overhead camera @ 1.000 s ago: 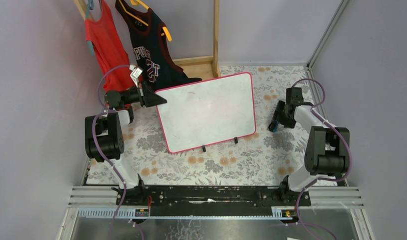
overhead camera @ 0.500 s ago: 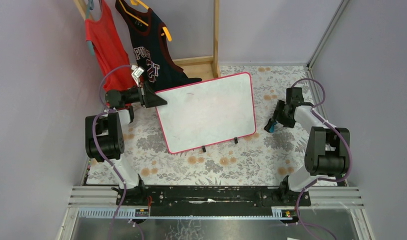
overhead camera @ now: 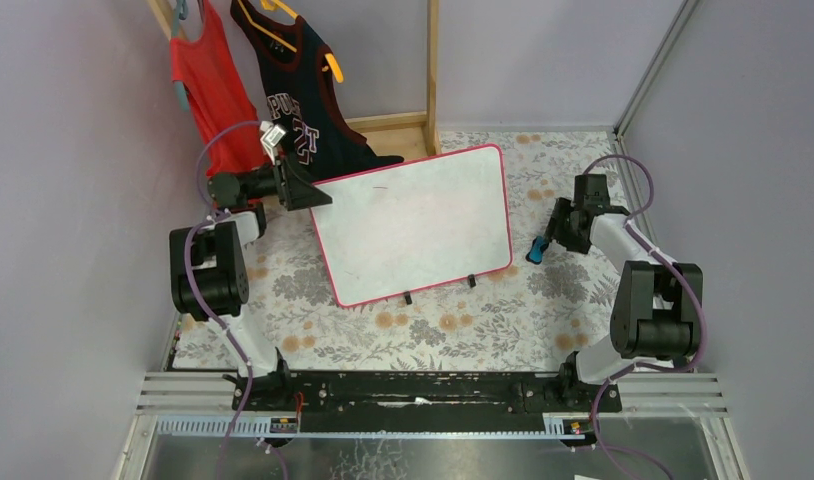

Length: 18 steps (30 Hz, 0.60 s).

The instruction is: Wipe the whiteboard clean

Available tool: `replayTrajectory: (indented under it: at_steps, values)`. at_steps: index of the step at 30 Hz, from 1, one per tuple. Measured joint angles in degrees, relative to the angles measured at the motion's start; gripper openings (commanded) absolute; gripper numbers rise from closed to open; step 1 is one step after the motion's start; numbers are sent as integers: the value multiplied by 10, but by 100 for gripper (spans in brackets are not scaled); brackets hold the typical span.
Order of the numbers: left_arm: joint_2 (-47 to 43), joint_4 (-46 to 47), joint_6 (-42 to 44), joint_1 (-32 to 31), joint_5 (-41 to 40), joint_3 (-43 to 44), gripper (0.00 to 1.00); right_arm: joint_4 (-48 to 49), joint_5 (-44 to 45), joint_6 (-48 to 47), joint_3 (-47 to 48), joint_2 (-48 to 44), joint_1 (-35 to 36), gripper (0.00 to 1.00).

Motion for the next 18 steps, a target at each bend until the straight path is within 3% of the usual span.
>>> replayTrajectory:
  at_steps: [10,18]
  values:
    - [11,0,-35,49,1,65,100,1,-15,3,-3,-3,0,59]
    - [11,0,-61,54,1,99,100,5,-30,4,-9,-7,0,58]
